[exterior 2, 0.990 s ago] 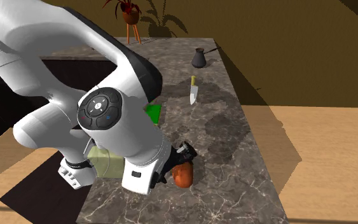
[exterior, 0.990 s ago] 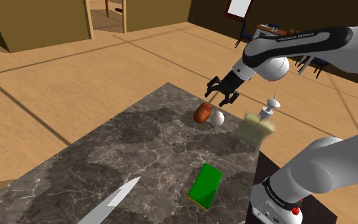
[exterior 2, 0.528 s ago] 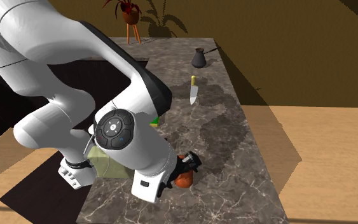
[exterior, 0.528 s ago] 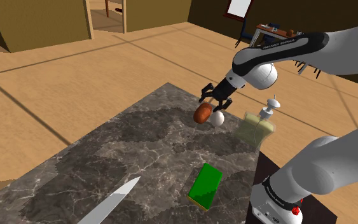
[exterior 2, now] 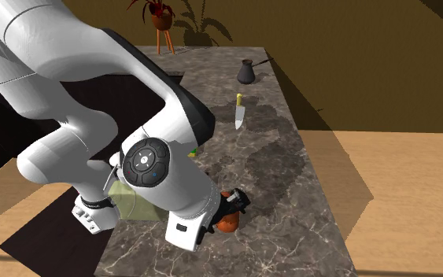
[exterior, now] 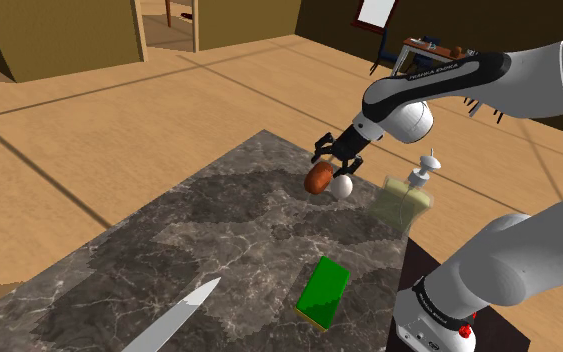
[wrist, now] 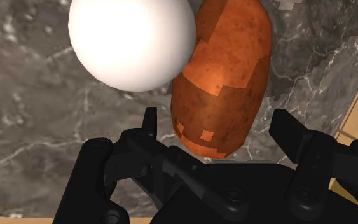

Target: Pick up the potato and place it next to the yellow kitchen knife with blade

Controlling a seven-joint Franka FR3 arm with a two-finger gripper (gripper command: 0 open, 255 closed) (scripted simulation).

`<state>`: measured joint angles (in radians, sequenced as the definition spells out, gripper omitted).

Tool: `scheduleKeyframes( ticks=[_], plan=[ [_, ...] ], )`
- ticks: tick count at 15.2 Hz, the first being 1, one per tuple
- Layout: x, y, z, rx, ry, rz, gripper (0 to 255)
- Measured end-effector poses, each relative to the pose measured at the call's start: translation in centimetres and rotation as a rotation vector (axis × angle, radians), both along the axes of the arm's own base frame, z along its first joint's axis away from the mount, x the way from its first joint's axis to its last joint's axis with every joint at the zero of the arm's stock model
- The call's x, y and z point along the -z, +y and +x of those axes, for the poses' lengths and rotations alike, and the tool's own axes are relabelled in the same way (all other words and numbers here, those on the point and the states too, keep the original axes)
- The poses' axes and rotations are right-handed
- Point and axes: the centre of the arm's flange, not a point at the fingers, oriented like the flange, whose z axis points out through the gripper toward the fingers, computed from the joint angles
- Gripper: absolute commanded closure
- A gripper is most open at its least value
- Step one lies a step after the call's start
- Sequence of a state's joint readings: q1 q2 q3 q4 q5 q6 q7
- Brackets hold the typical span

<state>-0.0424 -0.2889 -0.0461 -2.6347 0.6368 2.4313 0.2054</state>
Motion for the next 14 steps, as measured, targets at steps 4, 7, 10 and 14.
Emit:
scheduleKeyframes(
  ticks=[4, 7, 10, 14],
  plan=[
    [0.0, 0.0, 0.0, 0.0, 0.0, 0.0, 255],
    [0.0, 0.0, 0.0, 0.001, -0.001, 0.0, 255],
    [0.0, 0.0, 0.0, 0.001, -0.001, 0.0, 255],
    [-1.1, 0.0, 0.0, 0.0, 0.0, 0.0, 255]
  ],
)
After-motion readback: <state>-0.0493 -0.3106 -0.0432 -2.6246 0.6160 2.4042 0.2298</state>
